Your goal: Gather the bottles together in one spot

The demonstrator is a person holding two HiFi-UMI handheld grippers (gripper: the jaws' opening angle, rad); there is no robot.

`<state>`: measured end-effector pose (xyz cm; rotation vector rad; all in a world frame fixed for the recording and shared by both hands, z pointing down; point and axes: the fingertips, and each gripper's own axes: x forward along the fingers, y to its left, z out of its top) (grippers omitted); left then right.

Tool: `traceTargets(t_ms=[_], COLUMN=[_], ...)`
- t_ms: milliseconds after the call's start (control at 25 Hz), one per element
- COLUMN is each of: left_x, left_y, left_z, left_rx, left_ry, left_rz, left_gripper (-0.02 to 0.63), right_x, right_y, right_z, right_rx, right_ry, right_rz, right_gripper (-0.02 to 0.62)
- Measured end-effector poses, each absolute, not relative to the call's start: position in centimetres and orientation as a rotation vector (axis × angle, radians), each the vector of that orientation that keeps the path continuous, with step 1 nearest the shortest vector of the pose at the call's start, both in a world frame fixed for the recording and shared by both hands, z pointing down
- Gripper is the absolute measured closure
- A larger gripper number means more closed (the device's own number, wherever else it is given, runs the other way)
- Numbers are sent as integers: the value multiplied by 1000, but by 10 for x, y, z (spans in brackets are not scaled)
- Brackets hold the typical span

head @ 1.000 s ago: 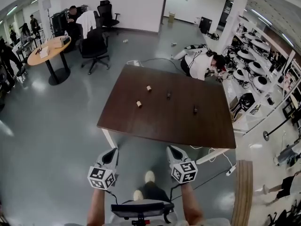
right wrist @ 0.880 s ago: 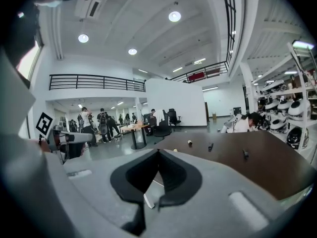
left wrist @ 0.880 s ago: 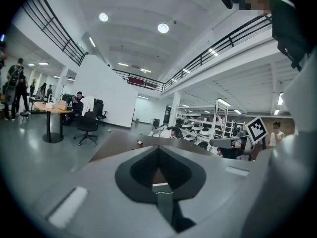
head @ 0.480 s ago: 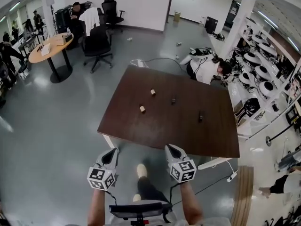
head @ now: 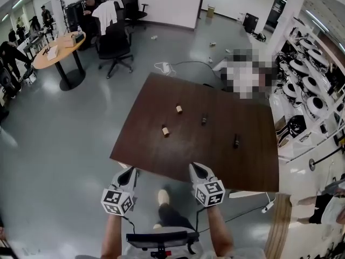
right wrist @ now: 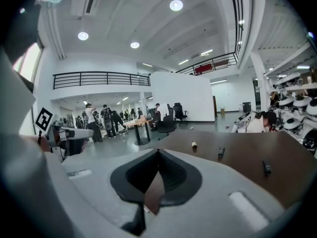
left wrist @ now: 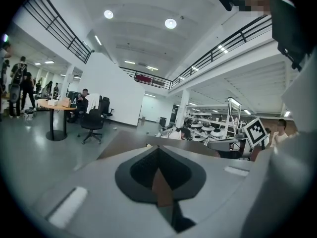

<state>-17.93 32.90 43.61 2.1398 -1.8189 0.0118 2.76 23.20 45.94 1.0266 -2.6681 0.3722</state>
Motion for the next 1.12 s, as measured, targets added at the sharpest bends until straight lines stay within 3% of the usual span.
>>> traceTargets(t_ms=[1120], left_x=[-212], left_y=[176], left_z=[460], left_rx=[2066], left_ry=[-1814], left_rz=[83], left_gripper=[604], right_x=[-22], right_y=[81], right_z=[498], right_rx=[897], right_ry=[-2640], right_rz=[459], right_gripper=[594])
